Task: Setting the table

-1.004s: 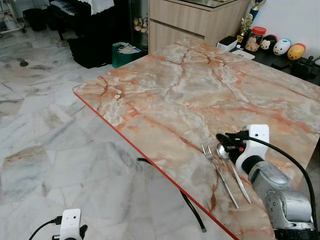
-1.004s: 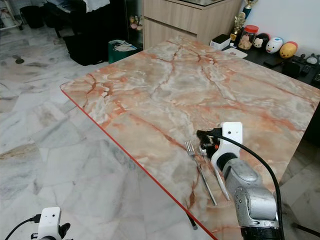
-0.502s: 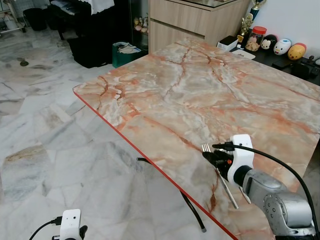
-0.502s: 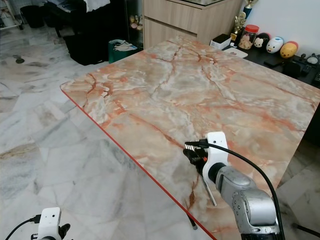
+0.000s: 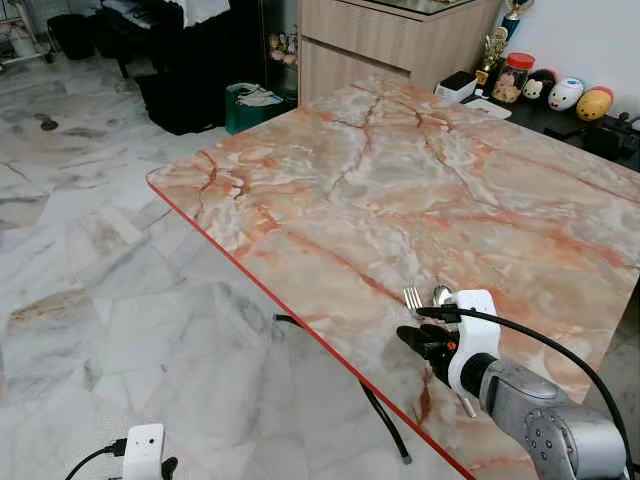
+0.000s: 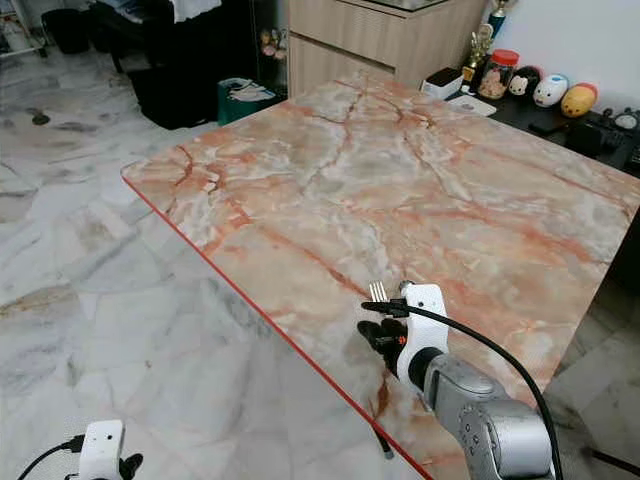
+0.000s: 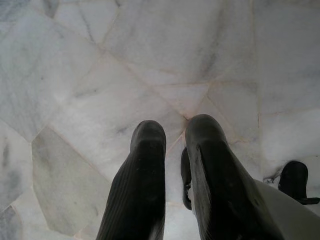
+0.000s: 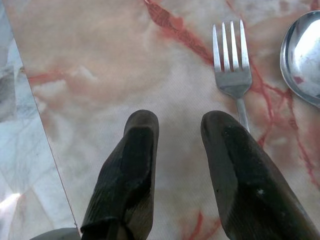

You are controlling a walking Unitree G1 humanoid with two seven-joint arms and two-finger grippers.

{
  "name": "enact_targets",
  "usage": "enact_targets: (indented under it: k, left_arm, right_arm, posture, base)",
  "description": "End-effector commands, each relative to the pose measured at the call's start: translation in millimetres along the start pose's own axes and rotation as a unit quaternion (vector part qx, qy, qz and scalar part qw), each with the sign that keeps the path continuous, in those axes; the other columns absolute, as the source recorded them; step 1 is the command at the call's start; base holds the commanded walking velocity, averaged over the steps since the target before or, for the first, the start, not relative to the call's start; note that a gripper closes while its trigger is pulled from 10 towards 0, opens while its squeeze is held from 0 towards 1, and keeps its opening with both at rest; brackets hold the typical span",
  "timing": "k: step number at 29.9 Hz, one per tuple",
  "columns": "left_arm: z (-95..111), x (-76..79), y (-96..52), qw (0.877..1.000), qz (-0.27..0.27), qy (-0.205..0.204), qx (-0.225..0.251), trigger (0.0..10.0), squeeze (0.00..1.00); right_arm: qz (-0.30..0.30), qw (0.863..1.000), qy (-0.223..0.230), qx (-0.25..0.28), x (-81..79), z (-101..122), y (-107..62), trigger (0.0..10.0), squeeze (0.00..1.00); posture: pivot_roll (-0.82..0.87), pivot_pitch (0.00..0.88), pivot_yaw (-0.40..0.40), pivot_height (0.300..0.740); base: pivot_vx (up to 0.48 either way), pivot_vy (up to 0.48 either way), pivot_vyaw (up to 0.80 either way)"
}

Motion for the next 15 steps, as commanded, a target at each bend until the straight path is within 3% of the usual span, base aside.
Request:
enact_targets:
  k: [1, 5, 6, 7, 8, 11, 12, 13, 14, 15]
  left_arm:
    - [-12.0, -8.7, -2.7, 1.0, 0.003, -0.003, -0.024, 10.0, 0.0]
    - [-12.3, -17.1, -3.6, 1.0, 0.008, -0.005, -0.026, 10.0, 0.0]
    - [-12.4, -17.4, -3.6, 1.0, 0.008, -0.005, -0.026, 10.0, 0.0]
    - [-12.5, -17.5, -3.7, 1.0, 0.008, -0.005, -0.026, 10.0, 0.0]
    - [-12.6, -17.5, -3.7, 1.0, 0.008, -0.006, -0.026, 10.0, 0.0]
    - [-12.8, -16.8, -3.7, 1.0, 0.007, -0.006, -0.027, 10.0, 0.0]
    - [-13.0, -15.2, -3.5, 1.0, 0.006, -0.006, -0.027, 10.0, 0.0]
    - [-13.2, -14.1, -3.4, 1.0, 0.006, -0.006, -0.027, 10.0, 0.0]
    - [-13.3, -12.7, -3.3, 1.0, 0.005, -0.006, -0.027, 10.0, 0.0]
    - [-13.3, -12.7, -3.3, 1.0, 0.005, -0.006, -0.027, 10.0, 0.0]
  right_arm:
    - [-0.003, 1.0, -0.011, 0.012, -1.1, 8.3, -3.8, 10.0, 0.0]
    - [-0.021, 0.999, -0.026, 0.006, 7.1, 5.7, -4.7, 10.0, 0.02]
    - [-0.024, 0.999, -0.024, 0.005, 8.5, 5.2, -4.6, 10.0, 0.06]
    - [-0.024, 0.999, -0.024, 0.005, 9.0, 4.9, -4.4, 10.0, 0.85]
    - [-0.022, 0.999, -0.025, 0.005, 8.9, 5.0, -4.2, 10.0, 1.0]
    - [-0.027, 0.999, -0.025, 0.004, 10.2, 5.0, -3.2, 10.0, 1.0]
    - [-0.028, 0.999, -0.027, 0.003, 10.6, 4.5, -2.5, 10.0, 0.27]
    - [-0.029, 0.999, -0.028, 0.002, 10.8, 4.2, -2.1, 10.0, 0.27]
    - [-0.029, 0.999, -0.028, 0.0, 10.9, 3.4, -1.5, 10.0, 0.0]
    - [-0.029, 0.999, -0.028, 0.0, 10.9, 3.4, -1.5, 10.0, 0.0]
  posture:
    - [-0.04, 0.0, -0.05, 0.74]
    - [-0.04, 0.0, -0.053, 0.74]
    - [-0.04, 0.0, -0.053, 0.74]
    - [-0.04, 0.0, -0.053, 0.74]
    - [-0.04, 0.0, -0.053, 0.74]
    - [-0.04, 0.0, -0.053, 0.74]
    - [-0.04, 0.0, -0.053, 0.74]
    - [-0.04, 0.0, -0.053, 0.74]
    - [-0.04, 0.0, -0.053, 0.74]
    - [-0.04, 0.0, -0.053, 0.74]
  base:
    - [0.0, 0.0, 0.0]
    - [0.0, 0.0, 0.0]
    - [0.0, 0.0, 0.0]
    - [0.0, 0.0, 0.0]
    - [0.0, 0.0, 0.0]
    - [0.0, 0.0, 0.0]
    - [0.0, 0.0, 0.0]
    - [0.0, 0.0, 0.0]
    - [0.0, 0.0, 0.0]
    - [0.0, 0.0, 0.0]
Point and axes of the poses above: a point about 5 cm out from each wrist's last joint towards the gripper, its own y axis pointing out of the wrist towards the gripper, its own z axis along the axis of the wrist's last joint, x = y × z, the point moved 5 cm from there along y, pointing out of the wrist towards the gripper, and after that the axes turned 4 degrees about y, right-handed, at the moved point
